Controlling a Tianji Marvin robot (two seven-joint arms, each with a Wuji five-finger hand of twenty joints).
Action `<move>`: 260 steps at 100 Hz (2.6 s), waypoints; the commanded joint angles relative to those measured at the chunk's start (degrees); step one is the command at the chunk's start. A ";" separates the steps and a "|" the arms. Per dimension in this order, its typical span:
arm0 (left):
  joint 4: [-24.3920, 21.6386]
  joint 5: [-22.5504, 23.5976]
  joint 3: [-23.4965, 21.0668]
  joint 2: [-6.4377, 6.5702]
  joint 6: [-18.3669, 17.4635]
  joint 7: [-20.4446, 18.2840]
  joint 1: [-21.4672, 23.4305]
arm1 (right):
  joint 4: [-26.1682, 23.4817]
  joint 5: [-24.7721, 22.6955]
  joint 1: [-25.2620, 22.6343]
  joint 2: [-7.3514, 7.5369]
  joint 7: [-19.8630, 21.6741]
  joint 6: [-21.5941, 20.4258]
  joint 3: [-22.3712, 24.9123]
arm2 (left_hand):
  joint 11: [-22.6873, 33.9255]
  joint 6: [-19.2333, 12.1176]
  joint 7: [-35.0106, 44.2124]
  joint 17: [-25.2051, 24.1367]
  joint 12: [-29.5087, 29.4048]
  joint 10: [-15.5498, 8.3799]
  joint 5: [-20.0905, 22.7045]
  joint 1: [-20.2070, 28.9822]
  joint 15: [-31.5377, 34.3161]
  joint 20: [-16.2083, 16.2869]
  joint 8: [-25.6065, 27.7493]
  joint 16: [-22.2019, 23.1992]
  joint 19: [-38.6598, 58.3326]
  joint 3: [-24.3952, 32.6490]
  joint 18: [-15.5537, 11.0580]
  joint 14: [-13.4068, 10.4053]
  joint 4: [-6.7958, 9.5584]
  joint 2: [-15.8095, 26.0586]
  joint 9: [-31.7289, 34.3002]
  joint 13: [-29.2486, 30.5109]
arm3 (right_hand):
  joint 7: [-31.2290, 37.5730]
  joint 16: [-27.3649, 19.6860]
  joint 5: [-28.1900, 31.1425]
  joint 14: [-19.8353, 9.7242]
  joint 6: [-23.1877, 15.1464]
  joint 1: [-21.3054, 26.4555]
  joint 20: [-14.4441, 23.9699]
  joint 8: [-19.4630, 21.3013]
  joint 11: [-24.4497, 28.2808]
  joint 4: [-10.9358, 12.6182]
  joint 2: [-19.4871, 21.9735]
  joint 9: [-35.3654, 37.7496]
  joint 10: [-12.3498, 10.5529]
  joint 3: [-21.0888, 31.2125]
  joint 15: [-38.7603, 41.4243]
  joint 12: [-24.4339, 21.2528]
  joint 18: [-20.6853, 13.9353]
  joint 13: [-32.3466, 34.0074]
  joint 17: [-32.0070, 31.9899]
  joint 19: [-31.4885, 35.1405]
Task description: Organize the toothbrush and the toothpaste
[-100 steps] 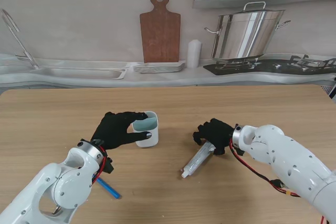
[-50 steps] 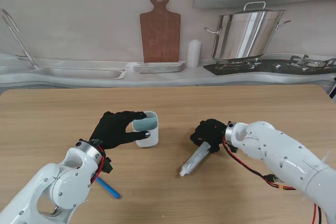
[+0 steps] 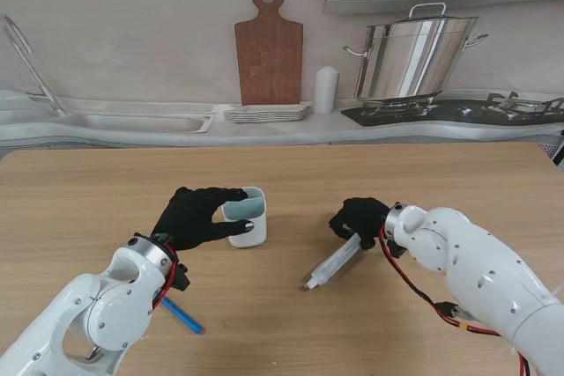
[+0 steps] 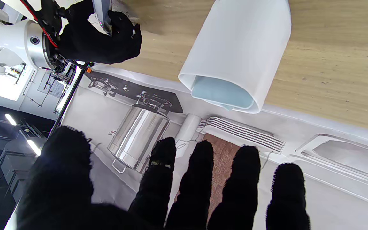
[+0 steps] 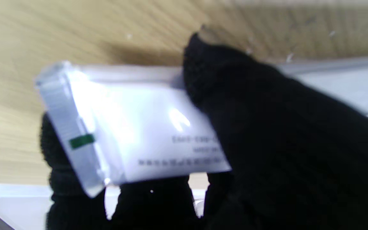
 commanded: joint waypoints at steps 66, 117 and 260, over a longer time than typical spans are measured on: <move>-0.63 -0.07 -0.12 -0.15 -0.61 -0.53 0.28 | -17.30 6.56 -15.75 -0.07 10.66 7.37 20.27 | 0.16 -1.76 0.47 -0.02 2.12 -0.28 1.23 0.56 0.66 1.30 1.22 1.20 0.82 -0.49 0.88 -0.78 -0.66 1.97 1.08 2.08 | 3.46 6.70 12.12 -4.44 4.27 14.22 -12.24 11.98 6.51 24.00 -1.38 8.36 2.33 8.09 24.52 9.33 7.31 48.59 5.58 10.83; -1.10 0.10 -1.05 -0.23 -1.00 0.05 1.23 | -27.24 8.23 -17.96 -0.81 11.39 13.42 23.92 | 0.20 -1.81 0.64 0.08 2.16 -0.80 1.44 0.53 0.71 1.33 1.26 1.26 0.87 -0.49 1.00 -0.86 -0.66 1.89 1.37 2.35 | 2.86 0.94 12.53 -0.99 6.30 14.58 -22.27 11.50 5.43 20.55 -2.37 8.68 2.88 8.09 15.42 8.62 7.87 48.64 7.00 10.78; 2.81 0.12 -4.81 -2.05 -1.00 10.69 1.02 | -32.46 8.49 -4.73 -5.27 -1.61 23.73 6.68 | 1.75 -0.95 5.63 -0.13 3.01 0.20 -0.91 0.33 0.68 1.78 4.65 0.20 1.68 1.44 1.40 -0.19 -0.17 0.07 -1.46 -2.29 | 3.31 5.46 0.93 -3.09 5.47 6.70 -1.83 1.47 2.66 8.41 4.21 3.84 3.95 8.09 19.75 6.84 -0.12 48.90 9.27 8.81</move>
